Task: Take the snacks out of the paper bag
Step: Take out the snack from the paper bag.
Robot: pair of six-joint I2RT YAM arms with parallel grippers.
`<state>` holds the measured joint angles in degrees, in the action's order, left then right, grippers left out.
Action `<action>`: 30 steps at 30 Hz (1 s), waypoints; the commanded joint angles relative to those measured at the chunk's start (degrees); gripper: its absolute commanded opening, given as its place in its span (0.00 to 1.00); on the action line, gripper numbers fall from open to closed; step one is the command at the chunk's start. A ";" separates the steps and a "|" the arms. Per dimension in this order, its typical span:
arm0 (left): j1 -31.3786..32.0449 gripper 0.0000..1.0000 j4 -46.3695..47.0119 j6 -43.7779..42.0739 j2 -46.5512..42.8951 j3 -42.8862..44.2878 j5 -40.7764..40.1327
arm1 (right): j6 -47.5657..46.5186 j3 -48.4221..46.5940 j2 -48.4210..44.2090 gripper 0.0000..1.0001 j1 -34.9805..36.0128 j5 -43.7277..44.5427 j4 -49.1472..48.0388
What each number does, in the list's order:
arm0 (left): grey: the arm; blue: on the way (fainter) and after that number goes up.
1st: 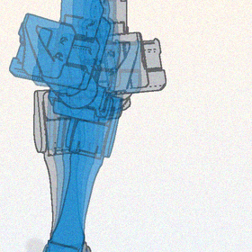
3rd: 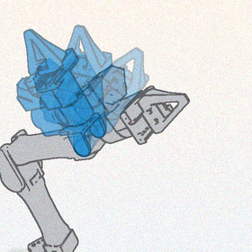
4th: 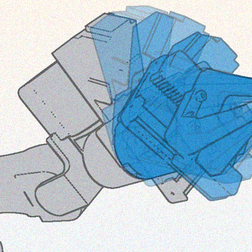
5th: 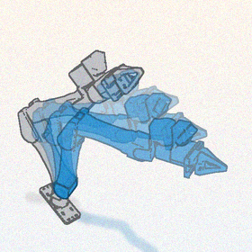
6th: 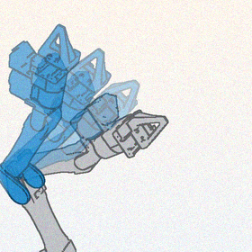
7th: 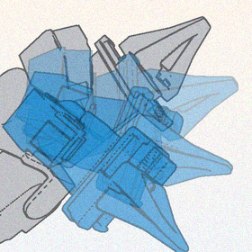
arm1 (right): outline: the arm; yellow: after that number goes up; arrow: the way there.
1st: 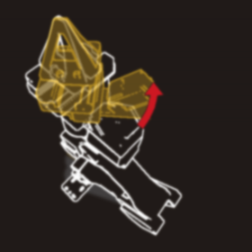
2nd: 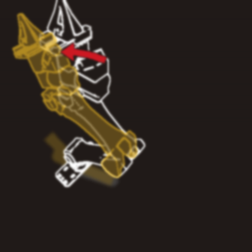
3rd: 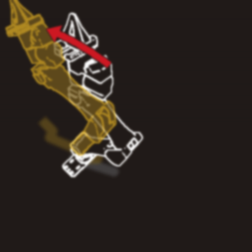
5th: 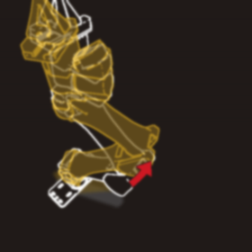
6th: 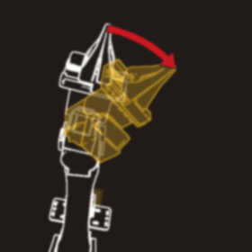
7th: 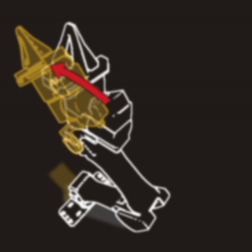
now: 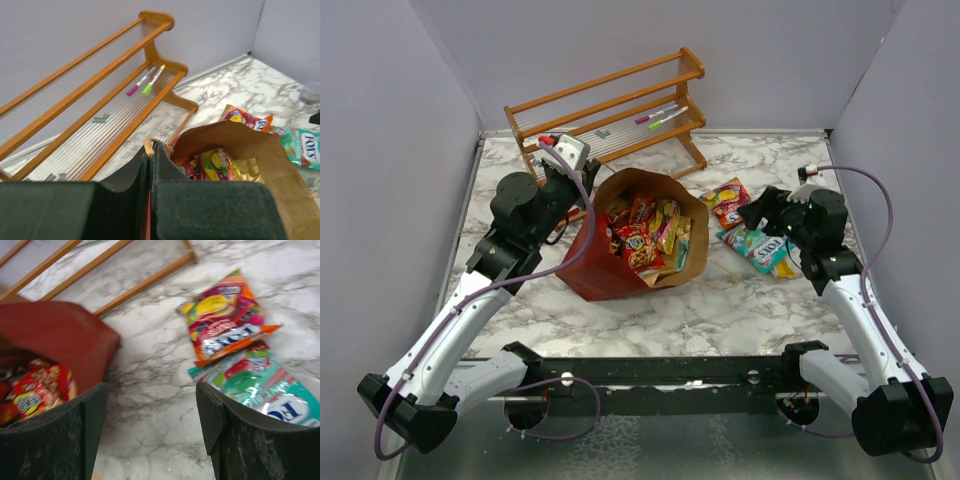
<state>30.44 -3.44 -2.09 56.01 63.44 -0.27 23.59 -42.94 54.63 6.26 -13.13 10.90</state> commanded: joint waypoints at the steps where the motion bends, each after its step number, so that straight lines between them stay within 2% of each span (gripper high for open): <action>1: -0.29 0.00 9.06 1.92 -5.31 -6.57 10.69 | -2.57 -4.41 0.10 0.71 -0.22 -20.91 -1.90; 4: -0.25 0.00 11.93 5.16 -6.36 -10.41 14.63 | -1.90 -5.12 -0.96 0.70 0.09 -28.43 -5.18; 7: -0.22 0.00 14.73 7.76 -6.25 -11.69 16.58 | 2.46 -6.41 -1.45 0.69 1.50 -29.42 -6.43; 10: -0.29 0.00 15.74 9.18 -5.41 -11.50 17.68 | 10.29 -6.08 -0.82 0.69 6.17 -28.65 -10.44; 13: -0.41 0.00 16.50 10.09 -4.50 -11.81 19.54 | 16.90 -4.98 1.13 0.68 15.87 -20.78 -13.47; 15: -0.53 0.00 16.50 10.41 -4.27 -12.13 20.46 | 19.03 -5.42 3.53 0.67 23.38 -13.17 -13.40; 18: -0.71 0.00 16.74 10.86 -4.64 -13.03 20.73 | 25.16 -5.85 8.11 0.65 31.05 -0.29 -12.31; 20: -0.81 0.00 17.65 11.51 -5.05 -13.91 20.77 | 31.71 -5.63 11.22 0.65 33.28 6.64 -11.15; 22: -0.94 0.00 17.73 11.58 -5.48 -14.33 21.07 | 35.33 -4.84 14.01 0.64 33.98 9.48 -13.52; 26: -1.17 0.00 18.02 11.43 -5.98 -15.75 20.89 | 36.76 -6.40 19.30 0.63 34.86 11.42 -17.00; 30: -1.16 0.00 17.79 11.40 -5.76 -16.66 20.17 | 38.16 -10.07 23.99 0.63 36.75 14.64 -14.40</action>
<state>29.69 12.36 8.73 51.16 47.48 19.14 57.30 -48.29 75.18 40.88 -6.02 -2.15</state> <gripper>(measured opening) 0.019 0.632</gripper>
